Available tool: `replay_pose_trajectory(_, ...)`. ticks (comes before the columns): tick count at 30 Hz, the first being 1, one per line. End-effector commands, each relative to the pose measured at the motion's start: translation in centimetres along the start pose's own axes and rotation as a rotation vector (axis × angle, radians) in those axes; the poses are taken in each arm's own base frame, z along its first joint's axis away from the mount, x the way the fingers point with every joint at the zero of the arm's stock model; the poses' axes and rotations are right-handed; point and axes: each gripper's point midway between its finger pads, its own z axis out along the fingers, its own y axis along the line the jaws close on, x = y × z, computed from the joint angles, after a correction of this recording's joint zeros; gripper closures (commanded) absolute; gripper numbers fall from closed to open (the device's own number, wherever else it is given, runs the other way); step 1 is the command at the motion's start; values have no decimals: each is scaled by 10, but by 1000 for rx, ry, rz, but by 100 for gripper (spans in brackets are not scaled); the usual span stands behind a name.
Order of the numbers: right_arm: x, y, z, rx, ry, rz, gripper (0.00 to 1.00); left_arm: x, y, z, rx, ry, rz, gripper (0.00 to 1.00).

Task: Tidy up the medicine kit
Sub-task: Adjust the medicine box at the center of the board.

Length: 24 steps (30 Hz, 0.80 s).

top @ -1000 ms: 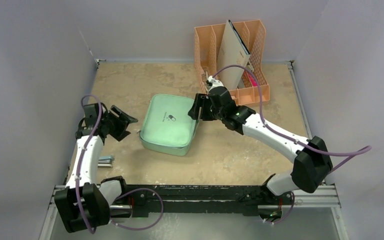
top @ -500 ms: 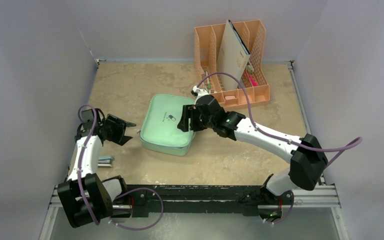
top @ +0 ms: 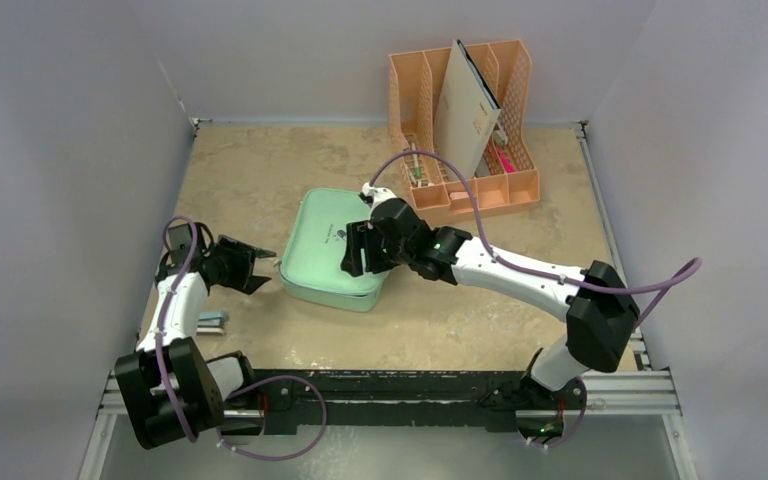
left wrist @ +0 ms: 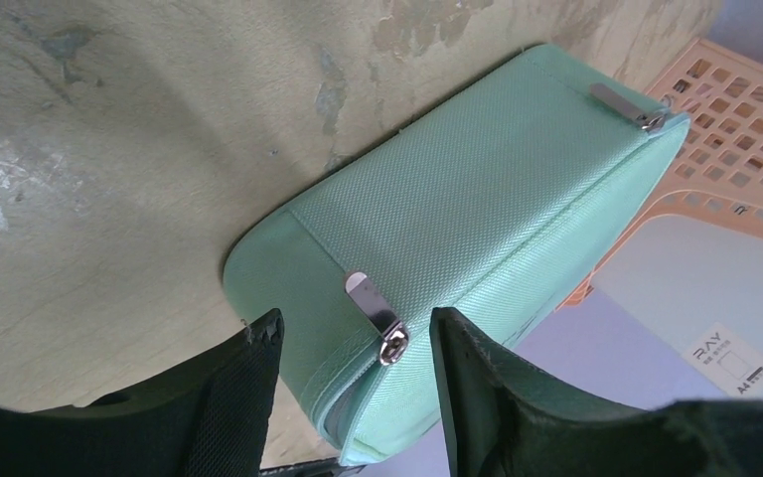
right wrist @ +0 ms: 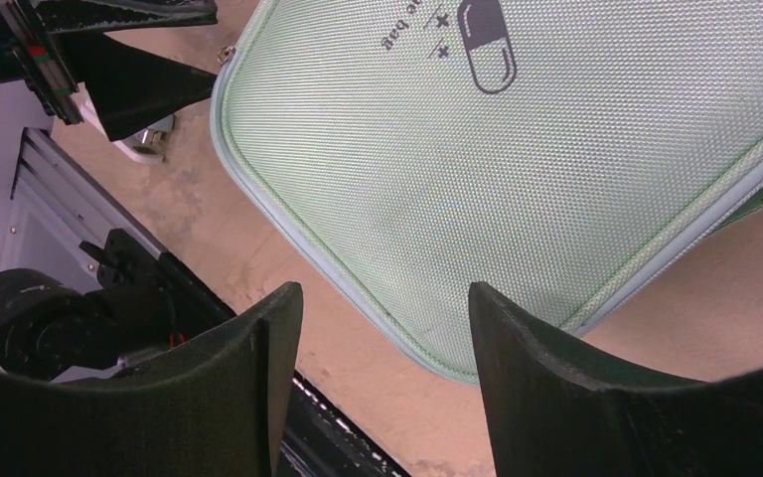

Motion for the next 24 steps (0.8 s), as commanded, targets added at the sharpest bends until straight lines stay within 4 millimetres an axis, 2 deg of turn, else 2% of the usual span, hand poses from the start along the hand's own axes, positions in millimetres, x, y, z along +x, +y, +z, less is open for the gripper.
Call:
replay_pose_trajectory(1,-20,11,-7,-12,-60,-28,36,-8,-10,4,41,-19,-40,46)
replay_pose_trajectory(8,-15,15,-1,-12,-54,-34,36,-12,-17,16,61,12,-95,47)
replay_pose_trajectory(17,-8,21,10,-9,-30,-56,36,-2,-23,23,68,31,-111,47)
replay_pose_trajectory(20,-6,23,10,-11,-25,-59,36,2,-18,25,49,42,-121,50)
replay_pose_trajectory(24,-5,25,9,-13,-27,-61,35,4,-9,28,26,46,-141,60)
